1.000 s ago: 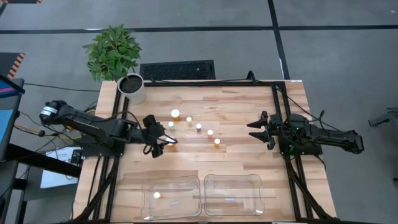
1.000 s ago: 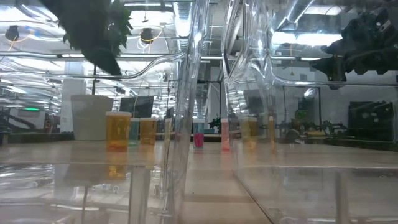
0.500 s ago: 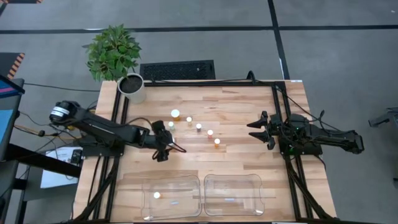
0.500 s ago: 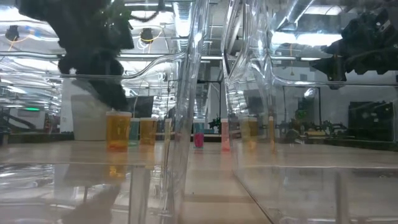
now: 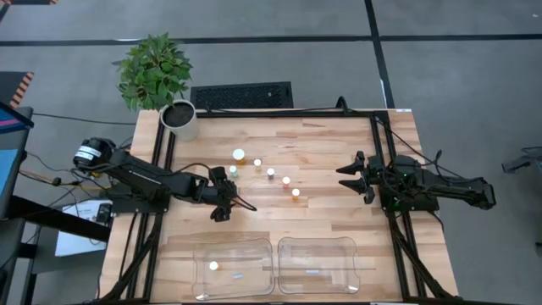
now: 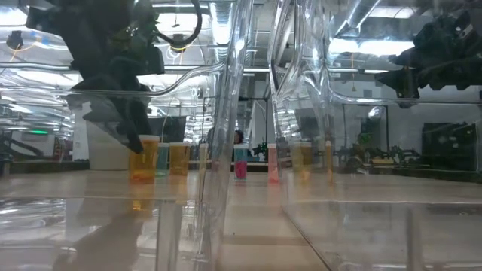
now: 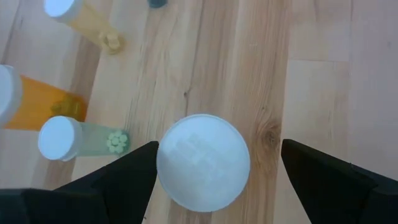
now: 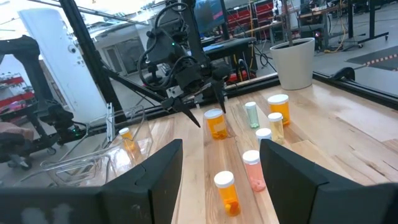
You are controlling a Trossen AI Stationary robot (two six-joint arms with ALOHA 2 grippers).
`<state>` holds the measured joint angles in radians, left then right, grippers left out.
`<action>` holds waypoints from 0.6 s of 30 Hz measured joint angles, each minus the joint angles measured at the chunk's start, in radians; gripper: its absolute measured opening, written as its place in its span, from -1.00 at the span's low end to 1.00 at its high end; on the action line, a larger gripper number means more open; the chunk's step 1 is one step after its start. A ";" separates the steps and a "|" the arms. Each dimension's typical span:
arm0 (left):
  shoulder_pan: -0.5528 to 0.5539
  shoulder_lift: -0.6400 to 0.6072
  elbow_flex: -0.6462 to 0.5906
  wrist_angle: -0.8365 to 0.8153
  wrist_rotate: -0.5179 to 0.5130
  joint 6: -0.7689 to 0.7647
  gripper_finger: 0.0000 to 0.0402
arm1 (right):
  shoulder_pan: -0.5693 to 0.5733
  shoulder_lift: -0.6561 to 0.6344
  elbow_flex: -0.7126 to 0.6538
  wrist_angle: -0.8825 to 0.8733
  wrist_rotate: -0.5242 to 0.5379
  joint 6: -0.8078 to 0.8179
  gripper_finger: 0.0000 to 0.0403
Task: Pick and place medicine bottles into bin by pill shape (circle, oval)
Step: Put the orange capsule bottle into the right transparent bin
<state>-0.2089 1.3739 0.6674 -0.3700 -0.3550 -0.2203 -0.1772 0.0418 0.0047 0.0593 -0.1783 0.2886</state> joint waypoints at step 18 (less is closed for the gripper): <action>0.031 -0.001 0.002 -0.003 0.000 -0.001 0.01 | 0.000 0.000 0.000 0.000 0.000 0.000 0.12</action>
<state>-0.1775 1.3727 0.6689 -0.3729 -0.3546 -0.2208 -0.1772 0.0420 0.0046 0.0593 -0.1783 0.2884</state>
